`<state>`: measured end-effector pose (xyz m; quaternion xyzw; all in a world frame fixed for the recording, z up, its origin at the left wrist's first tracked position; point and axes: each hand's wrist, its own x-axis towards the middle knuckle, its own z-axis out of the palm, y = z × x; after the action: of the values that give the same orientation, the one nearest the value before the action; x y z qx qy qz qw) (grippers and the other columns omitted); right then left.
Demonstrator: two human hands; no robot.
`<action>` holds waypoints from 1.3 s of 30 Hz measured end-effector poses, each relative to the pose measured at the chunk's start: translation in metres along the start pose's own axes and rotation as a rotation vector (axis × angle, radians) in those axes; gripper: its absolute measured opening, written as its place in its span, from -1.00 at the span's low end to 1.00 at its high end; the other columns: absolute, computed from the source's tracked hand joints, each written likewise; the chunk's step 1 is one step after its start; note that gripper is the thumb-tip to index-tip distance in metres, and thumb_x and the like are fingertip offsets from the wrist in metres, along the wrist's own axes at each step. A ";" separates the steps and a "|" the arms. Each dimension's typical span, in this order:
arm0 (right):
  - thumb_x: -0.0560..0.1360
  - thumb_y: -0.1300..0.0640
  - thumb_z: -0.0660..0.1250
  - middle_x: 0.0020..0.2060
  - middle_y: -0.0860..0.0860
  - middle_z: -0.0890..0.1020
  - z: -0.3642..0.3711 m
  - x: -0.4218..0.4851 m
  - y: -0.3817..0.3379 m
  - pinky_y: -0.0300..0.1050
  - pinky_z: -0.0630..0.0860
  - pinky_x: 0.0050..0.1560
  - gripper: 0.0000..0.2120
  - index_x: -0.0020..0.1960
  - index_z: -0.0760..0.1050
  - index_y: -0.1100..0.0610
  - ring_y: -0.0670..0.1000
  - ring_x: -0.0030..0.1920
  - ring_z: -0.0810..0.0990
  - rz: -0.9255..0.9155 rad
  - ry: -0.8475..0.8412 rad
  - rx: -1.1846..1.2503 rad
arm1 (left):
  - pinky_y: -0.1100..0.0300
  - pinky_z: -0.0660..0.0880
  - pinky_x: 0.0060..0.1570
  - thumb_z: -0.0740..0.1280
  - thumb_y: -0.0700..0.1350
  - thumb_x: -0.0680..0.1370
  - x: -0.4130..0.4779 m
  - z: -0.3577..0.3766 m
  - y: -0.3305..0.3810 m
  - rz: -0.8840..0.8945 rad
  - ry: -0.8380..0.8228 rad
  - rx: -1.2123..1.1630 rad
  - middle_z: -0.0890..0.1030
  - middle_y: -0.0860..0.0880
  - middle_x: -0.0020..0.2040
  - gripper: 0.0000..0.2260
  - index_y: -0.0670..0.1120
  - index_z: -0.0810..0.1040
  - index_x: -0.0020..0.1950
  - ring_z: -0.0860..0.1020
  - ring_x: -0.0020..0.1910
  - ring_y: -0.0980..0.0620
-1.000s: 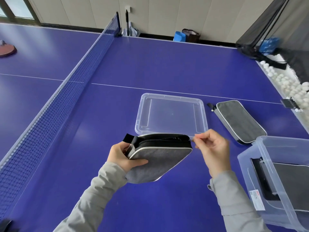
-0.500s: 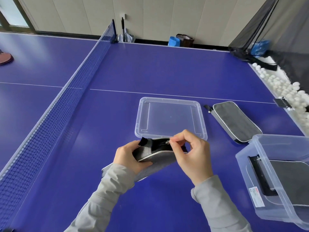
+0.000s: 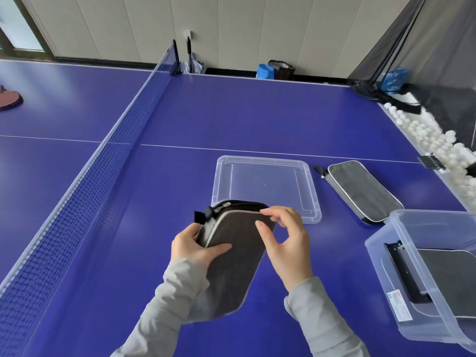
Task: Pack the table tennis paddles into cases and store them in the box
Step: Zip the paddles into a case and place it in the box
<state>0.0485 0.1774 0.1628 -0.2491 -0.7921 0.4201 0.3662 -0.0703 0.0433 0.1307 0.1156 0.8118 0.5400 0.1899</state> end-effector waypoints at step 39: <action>0.20 -0.04 0.52 -0.03 0.11 0.70 -0.070 -0.035 0.062 0.00 0.61 -0.13 -0.49 0.13 0.51 -0.11 0.12 -0.01 0.69 0.906 -0.036 0.532 | 0.12 0.54 -0.36 0.54 -0.01 0.31 0.068 -0.043 -0.073 -0.422 -0.598 -0.460 0.60 -0.05 -0.06 -0.45 0.13 0.45 0.26 0.62 -0.27 0.00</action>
<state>0.1304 0.2190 0.1234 -0.4578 -0.4769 0.7272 0.1848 -0.1490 0.0055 0.0663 0.0530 0.5853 0.5988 0.5441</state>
